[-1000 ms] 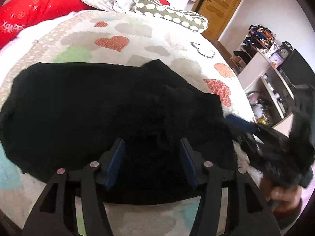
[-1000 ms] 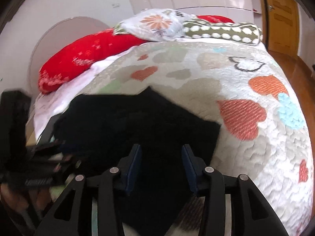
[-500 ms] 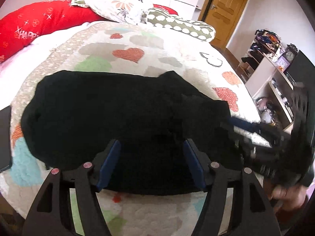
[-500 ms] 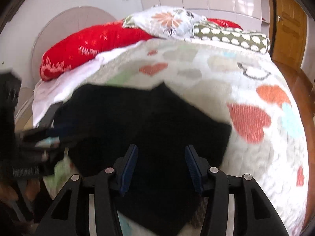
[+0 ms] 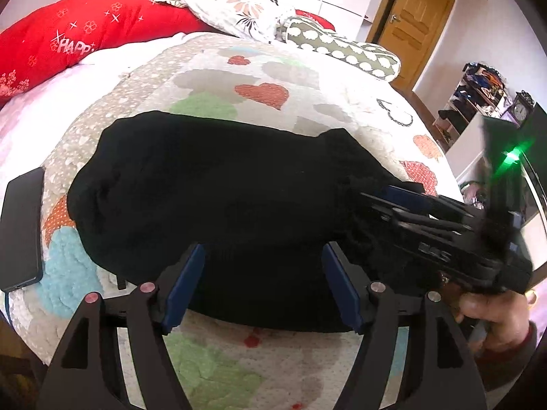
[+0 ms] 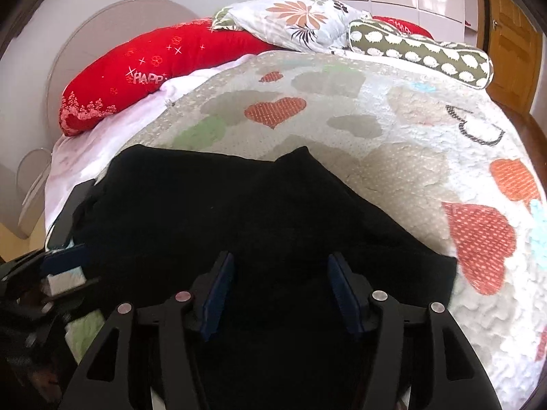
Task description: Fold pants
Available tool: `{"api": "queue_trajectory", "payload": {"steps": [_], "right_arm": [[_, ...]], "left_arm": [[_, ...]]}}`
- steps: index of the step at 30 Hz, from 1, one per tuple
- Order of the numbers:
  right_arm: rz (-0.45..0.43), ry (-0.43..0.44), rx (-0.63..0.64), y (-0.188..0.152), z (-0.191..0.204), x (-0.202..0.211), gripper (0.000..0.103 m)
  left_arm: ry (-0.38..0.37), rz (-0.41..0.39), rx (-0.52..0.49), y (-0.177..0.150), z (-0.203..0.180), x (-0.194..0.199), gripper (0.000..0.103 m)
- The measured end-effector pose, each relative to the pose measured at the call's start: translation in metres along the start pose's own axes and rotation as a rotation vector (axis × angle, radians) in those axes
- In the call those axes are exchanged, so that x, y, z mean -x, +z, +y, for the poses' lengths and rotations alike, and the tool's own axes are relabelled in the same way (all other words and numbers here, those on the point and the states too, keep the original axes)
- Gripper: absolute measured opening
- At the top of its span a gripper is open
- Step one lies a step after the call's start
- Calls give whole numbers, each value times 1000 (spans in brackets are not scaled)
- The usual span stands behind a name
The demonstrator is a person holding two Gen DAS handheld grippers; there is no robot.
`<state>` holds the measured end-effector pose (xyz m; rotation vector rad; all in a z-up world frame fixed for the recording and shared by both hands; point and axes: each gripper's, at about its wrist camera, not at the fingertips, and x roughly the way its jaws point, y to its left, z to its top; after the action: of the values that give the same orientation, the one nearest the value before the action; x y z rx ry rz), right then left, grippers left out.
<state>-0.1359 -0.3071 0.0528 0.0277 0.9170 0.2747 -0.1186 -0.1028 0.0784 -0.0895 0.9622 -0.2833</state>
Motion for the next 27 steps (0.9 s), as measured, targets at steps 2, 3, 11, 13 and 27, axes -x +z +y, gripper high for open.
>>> {"api": "queue_trajectory", "payload": {"steps": [2,3,11,13,27], "right_arm": [[-19,5,13,-5,3,14,60],[-24,10,17,-8,5,18,62],[18,27,15,-26,12,7,64],[1,16,30,-19,14,16,64],[-34,91,32,9,29,13,68]], "left_arm": [[3,3,11,-1,3,0,71],[3,4,15,-1,4,0,71],[10,4,46,-3,16,2,71],[15,3,59,-2,21,4,71],[-72,-50,286,-16,84,24,77]]}}
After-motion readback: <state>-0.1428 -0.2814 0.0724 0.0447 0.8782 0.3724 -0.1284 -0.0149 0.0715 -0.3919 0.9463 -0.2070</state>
